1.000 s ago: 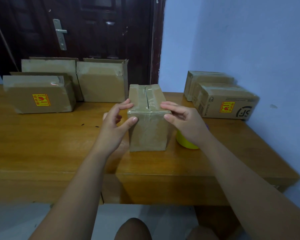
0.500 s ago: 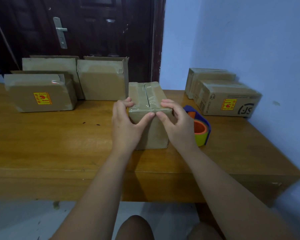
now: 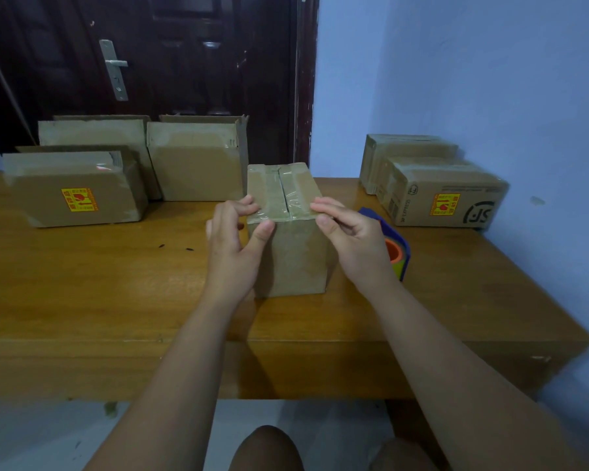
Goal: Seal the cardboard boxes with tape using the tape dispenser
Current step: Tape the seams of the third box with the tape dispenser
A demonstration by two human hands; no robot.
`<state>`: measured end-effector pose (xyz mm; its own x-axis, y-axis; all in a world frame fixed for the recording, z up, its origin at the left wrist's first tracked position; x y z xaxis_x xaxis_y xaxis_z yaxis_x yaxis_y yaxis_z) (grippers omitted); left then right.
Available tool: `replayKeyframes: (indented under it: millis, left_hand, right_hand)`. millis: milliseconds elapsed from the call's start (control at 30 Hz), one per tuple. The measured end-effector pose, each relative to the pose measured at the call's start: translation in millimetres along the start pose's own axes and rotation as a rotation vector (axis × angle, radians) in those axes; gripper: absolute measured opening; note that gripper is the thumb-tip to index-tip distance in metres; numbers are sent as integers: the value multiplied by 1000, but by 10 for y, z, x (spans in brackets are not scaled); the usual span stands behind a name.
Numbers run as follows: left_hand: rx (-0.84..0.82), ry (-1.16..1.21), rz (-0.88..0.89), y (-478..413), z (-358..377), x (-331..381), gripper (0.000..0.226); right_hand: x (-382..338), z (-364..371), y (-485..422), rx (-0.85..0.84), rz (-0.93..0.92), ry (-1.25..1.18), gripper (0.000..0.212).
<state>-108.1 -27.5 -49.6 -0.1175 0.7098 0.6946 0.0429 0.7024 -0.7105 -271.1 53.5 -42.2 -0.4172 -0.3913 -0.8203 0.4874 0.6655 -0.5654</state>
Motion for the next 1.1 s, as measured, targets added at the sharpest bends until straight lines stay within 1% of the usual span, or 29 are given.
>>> replayKeyframes:
  millis: [133,233,267,333,400,433,533,567,600,633,700,767,833,900,1000,1033,1100]
  left_hand:
    - [-102,-20,-37,-12,-26,-26,32]
    - [-175,-5,-44,7,-29,13,20]
    - [-185,6,-46,28,-36,32,19]
    - [-172,-6,-23,87,-88,78,23]
    - [-162,-75,51,143,-139,153,31]
    - [-166,-136,88,169,-153,201,35]
    - [-144,-372,193,220,-179,394,43]
    - [-129,-445,231,224,-184,466,43]
    - [-124,-498,269,220,-185,536,42]
    - [-128,-528,307,208,-186,593,43]
    - [-136,-542,350,155,-208,664,40]
    - [-107,-543,332,78,-288,649,34]
    - [-75,-583,270,-20,-397,564,31]
    - [-48,-641,189,-116,-529,439,30]
    - [-16,-748,165,-195,-773,352,33]
    - [-7,-758,155,-192,-869,336,34]
    - [0,-661,111,-149,-1048,298,39]
  right_hand:
    - [-3,-11,-3,-105,32,-24,25]
    - [-6,-17,-1,-169,74,-32,26]
    - [5,-17,-6,-191,98,-47,26]
    - [7,-17,-25,-212,138,-60,28]
    - [-38,-13,-67,-174,140,17,31]
    - [-70,-21,-92,-121,122,113,32]
    - [-261,-58,-84,142,23,429,33]
    - [-340,-52,-39,220,7,477,32]
    - [-401,-23,18,261,5,494,31]
    - [-438,29,73,261,11,495,31]
    - [-459,171,173,175,35,508,33]
    - [-437,266,231,104,57,533,35]
    - [-418,273,217,102,69,495,32]
    - [-389,265,167,87,98,407,28]
    - [-336,246,55,78,100,344,30]
    - [-319,225,20,95,108,329,33]
    - [-274,186,-37,126,141,304,38]
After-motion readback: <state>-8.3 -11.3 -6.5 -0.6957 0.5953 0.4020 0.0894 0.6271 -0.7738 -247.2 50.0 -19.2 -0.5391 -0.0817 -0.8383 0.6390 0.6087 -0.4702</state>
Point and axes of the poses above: each hand's wrist, its own y-axis away from the middle knuckle, its own z-axis out of the palm, x = y × z, the point moved 7 cm from there along -y, towards the middle knuckle, and after that the axes turned 11 degrees about x, right-handed, at the moved point
